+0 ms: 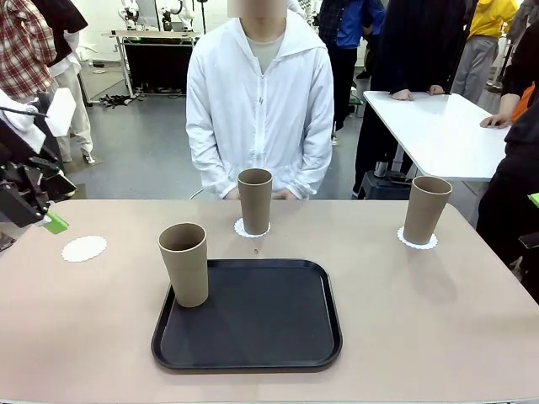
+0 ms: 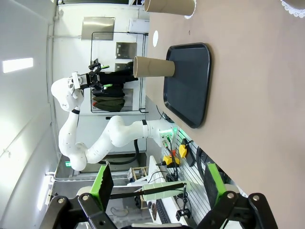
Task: Place coasters on the table and set cups on them.
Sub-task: Take one Reusable plastic cup from the Flat Tray and place it on a coaster set by the human.
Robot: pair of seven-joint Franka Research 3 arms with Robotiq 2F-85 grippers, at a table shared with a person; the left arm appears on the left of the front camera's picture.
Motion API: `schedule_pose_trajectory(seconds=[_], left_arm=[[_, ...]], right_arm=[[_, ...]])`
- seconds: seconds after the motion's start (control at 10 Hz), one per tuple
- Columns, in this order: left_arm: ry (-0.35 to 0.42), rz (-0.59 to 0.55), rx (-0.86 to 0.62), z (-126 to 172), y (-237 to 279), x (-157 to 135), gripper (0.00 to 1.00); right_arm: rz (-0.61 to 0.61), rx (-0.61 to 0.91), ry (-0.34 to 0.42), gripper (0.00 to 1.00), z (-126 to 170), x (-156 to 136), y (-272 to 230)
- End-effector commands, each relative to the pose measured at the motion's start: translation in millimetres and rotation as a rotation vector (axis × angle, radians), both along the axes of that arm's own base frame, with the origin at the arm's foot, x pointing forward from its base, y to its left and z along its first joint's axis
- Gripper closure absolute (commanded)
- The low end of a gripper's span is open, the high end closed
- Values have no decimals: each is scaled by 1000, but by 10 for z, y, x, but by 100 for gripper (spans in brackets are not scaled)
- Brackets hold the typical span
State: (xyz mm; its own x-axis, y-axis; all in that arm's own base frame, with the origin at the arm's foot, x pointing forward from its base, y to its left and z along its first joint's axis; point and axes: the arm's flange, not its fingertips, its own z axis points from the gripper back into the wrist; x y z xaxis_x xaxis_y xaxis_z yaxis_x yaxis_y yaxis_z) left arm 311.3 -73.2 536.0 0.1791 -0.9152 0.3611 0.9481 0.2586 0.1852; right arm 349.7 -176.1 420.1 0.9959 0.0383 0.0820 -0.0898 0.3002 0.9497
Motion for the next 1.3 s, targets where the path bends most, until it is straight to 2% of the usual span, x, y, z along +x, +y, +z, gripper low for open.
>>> schedule_pose_trajectory(seconds=[0.0,0.3,0.4,0.5,0.6,0.7,0.8,0.9,1.0,1.1,1.2], left_arm=[[35,12,-24,61,27,-32,0],[35,12,-24,61,27,-32,0],[15,0,-25,2,27,-5,0],[90,-142,-87,-214,119,323,0],[168,-182,-202,-538,259,756,0],[167,-284,-255,-804,405,978,0],[164,-331,-286,-1028,497,1076,0],[190,-358,-350,-1188,550,1152,0],[182,-407,-423,-1286,549,1172,0],[151,-418,-475,-1383,557,1088,0],[129,-373,-535,-1493,495,993,0]], right_arm=[[5,9,-1,0,8,-8,0],[5,9,-1,0,8,-8,0],[5,9,-1,0,8,-8,0],[5,9,-1,0,8,-8,0],[5,9,-1,0,8,-8,0],[5,9,-1,0,8,-8,0],[5,9,-1,0,8,-8,0],[5,9,-1,0,8,-8,0],[5,9,-1,0,8,-8,0],[5,9,-1,0,8,-8,0],[5,9,-1,0,8,-8,0]])
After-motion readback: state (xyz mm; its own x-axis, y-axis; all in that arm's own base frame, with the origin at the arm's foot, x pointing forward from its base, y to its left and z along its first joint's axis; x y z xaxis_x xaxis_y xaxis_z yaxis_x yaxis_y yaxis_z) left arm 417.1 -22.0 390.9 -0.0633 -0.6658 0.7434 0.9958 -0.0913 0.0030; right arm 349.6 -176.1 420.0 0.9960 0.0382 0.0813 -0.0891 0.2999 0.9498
